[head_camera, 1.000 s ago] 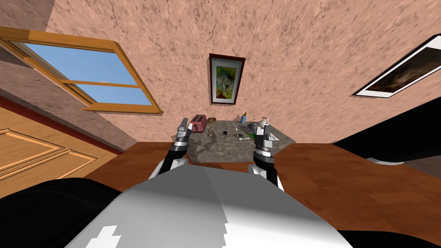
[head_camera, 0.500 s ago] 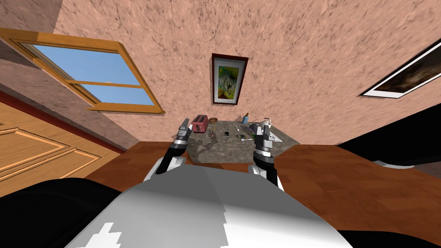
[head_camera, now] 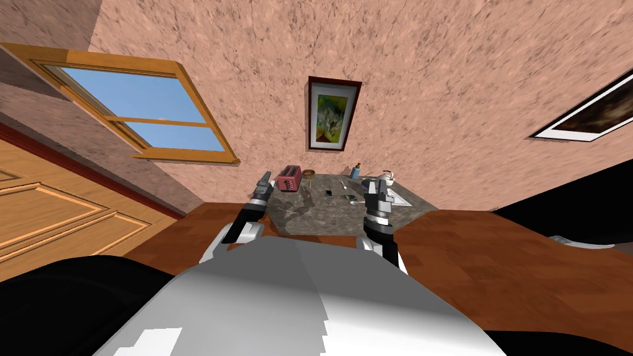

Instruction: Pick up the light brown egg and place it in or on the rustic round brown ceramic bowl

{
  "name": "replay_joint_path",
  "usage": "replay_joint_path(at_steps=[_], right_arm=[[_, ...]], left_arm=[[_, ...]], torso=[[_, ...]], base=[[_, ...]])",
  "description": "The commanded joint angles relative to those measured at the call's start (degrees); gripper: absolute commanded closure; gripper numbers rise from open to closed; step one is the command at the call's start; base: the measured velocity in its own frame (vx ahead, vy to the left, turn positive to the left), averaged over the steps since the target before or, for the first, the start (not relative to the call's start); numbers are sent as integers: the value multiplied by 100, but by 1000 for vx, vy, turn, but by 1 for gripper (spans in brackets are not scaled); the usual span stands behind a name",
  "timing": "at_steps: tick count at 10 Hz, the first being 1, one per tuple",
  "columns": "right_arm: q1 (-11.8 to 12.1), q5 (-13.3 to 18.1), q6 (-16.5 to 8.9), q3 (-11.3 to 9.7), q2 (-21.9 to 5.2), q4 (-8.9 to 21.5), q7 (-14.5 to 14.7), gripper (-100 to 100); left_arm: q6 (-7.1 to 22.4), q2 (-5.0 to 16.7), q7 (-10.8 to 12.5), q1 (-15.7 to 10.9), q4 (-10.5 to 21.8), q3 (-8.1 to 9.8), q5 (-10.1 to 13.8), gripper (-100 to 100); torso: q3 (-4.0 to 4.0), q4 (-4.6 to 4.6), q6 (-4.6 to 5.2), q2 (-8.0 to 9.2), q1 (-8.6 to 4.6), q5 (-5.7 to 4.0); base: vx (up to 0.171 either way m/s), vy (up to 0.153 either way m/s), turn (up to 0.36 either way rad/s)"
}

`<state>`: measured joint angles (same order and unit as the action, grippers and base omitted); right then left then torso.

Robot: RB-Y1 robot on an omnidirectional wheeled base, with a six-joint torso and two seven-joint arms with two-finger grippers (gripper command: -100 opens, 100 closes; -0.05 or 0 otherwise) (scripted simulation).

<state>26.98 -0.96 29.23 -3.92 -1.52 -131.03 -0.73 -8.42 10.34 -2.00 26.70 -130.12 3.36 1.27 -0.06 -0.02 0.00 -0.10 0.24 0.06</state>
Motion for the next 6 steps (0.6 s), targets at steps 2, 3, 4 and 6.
replay_joint_path(at_steps=[2, 3, 4, 6], right_arm=[[0, 0, 0, 0, 0, 0, 0, 0], [0, 0, 0, 0, 0, 0, 0, 0], [0, 0, 0, 0, 0, 0, 0, 0], [0, 0, 0, 0, 0, 0, 0, 0]], left_arm=[[462, 67, 53, -81, 71, 141, 63, -100], [643, 117, 102, -158, 119, 273, 123, -100], [816, 117, 102, -158, 119, 273, 123, -100], [1184, 158, 150, -238, 169, 408, 183, -100]], torso=[[-2, -1, -1, -3, -1, 0], [-1, -1, -1, -2, -5, -1], [-2, -1, -1, -4, 1, 0], [-1, 0, -1, -1, 3, 1]], base=[[35, 49, 34], [38, 60, 44], [29, 58, 19], [27, 59, 39]])
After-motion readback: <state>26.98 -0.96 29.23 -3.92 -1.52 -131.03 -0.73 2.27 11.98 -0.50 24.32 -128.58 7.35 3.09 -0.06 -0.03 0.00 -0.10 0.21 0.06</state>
